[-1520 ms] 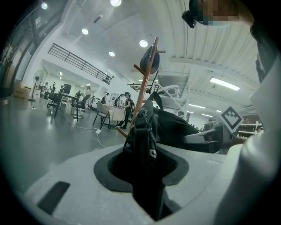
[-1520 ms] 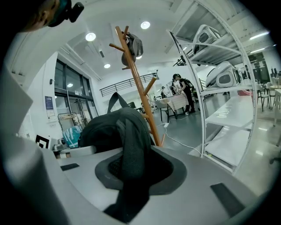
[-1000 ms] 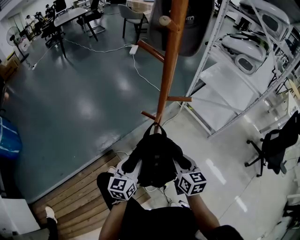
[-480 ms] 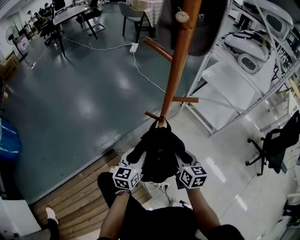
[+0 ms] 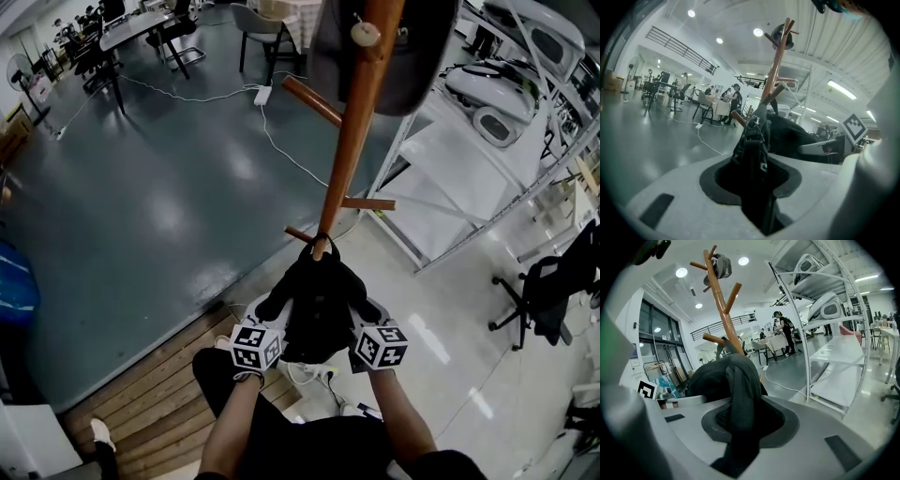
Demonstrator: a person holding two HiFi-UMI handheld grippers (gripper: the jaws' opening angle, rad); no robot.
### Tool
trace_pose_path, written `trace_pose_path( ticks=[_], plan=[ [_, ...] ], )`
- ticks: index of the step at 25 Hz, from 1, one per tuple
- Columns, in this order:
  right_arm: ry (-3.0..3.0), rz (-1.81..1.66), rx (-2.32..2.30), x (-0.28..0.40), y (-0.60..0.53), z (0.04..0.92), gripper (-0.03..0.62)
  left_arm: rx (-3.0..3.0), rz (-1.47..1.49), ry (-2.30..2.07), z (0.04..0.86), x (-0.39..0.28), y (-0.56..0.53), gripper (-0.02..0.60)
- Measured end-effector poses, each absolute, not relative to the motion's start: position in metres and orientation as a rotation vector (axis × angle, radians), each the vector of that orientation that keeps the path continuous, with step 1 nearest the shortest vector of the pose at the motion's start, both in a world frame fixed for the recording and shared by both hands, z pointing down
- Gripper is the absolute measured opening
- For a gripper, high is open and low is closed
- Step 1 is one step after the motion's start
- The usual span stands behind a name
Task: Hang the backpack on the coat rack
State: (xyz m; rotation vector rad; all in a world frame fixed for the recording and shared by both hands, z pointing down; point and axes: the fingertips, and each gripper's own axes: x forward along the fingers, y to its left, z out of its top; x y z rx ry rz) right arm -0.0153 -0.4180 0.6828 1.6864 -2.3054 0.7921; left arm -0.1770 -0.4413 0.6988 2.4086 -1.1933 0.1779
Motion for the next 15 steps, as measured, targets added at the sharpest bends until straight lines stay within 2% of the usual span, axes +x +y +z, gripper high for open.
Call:
trace_pose_path(
  ticks=[15],
  plan=[
    [-2.280, 0.776, 1.701, -0.011, -0.442, 0.698, 0.089, 2.345, 0.222, -1.227, 0.719, -0.177, -0.470, 0.136]
  ],
)
